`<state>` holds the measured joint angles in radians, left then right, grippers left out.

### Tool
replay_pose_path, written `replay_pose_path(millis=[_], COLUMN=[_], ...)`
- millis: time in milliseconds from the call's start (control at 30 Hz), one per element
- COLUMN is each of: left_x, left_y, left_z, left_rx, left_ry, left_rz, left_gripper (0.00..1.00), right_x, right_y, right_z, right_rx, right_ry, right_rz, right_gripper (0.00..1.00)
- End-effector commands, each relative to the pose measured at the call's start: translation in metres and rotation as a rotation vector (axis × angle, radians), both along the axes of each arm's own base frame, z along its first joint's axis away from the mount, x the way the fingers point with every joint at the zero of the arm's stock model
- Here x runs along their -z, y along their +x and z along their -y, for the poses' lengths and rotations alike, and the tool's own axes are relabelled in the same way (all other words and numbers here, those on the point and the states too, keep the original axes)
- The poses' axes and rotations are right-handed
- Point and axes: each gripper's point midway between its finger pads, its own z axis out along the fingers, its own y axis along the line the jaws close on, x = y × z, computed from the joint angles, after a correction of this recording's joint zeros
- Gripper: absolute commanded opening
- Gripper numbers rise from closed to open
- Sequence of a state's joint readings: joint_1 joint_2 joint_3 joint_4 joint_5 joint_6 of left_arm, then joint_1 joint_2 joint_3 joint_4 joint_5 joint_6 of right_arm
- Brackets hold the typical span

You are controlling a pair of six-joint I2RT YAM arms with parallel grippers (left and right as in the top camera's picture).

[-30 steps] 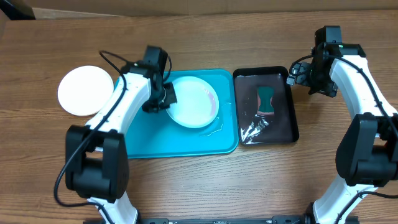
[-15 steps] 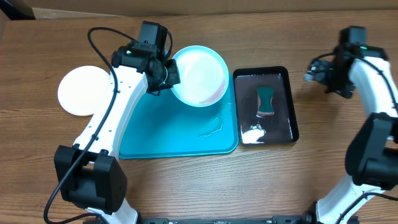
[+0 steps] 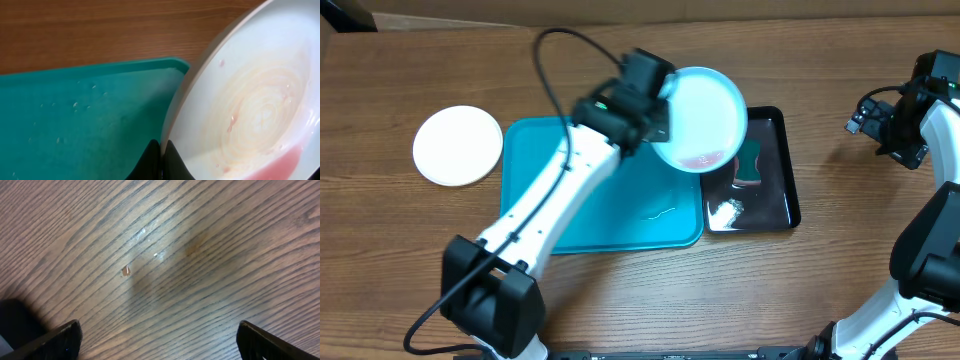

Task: Clean dirty plates on tray and stack at the side
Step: 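Swing the light-blue plate over the black tray with the left gripper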

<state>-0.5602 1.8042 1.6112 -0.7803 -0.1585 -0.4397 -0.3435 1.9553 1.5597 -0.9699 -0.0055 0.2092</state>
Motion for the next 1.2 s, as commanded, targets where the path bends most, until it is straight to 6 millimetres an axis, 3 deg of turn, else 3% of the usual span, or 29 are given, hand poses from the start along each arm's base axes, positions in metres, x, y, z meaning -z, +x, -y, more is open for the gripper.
replay_pose_path(millis=[0,200,367,600,733,833,1167], left_x=[-0.032,-0.060,-0.099,-0.140,-0.151,-0.158,-0.168], left_y=[0.001,-0.016,-0.032,-0.061,-0.075,-0.077,-0.077], left_z=[0.015,0.032,0.043,0.073,0.087,0.086,0.094], left_rx=[0.034,0.059,0.048,0.092,0.131,0.167,0.173], left_ry=[0.118,0.401,0.641,0.828,0.896,1.002,0.990], left_rz=[0.162,0.363,0.554,0.711,0.748,0.747,0.776], left_gripper=[0.04,0.04,0.04,0.04,0.04,0.04,0.04], right_x=[-0.010,-0.010,-0.010,-0.010,-0.010,-0.010,-0.010], right_y=[0.004,0.004,0.004,0.004,0.004,0.004,0.004], right_z=[-0.001,-0.001,-0.001,-0.001,-0.001,-0.001,-0.001], right_rx=[0.000,0.000,0.000,0.000,0.000,0.000,0.000], right_ry=[0.002,0.002,0.002,0.002,0.002,0.002,0.002], right_rz=[0.032,0.032,0.032,0.032,0.032,0.032,0.032], right_gripper=[1.00,1.00,1.00,1.00,1.00,1.00,1.00])
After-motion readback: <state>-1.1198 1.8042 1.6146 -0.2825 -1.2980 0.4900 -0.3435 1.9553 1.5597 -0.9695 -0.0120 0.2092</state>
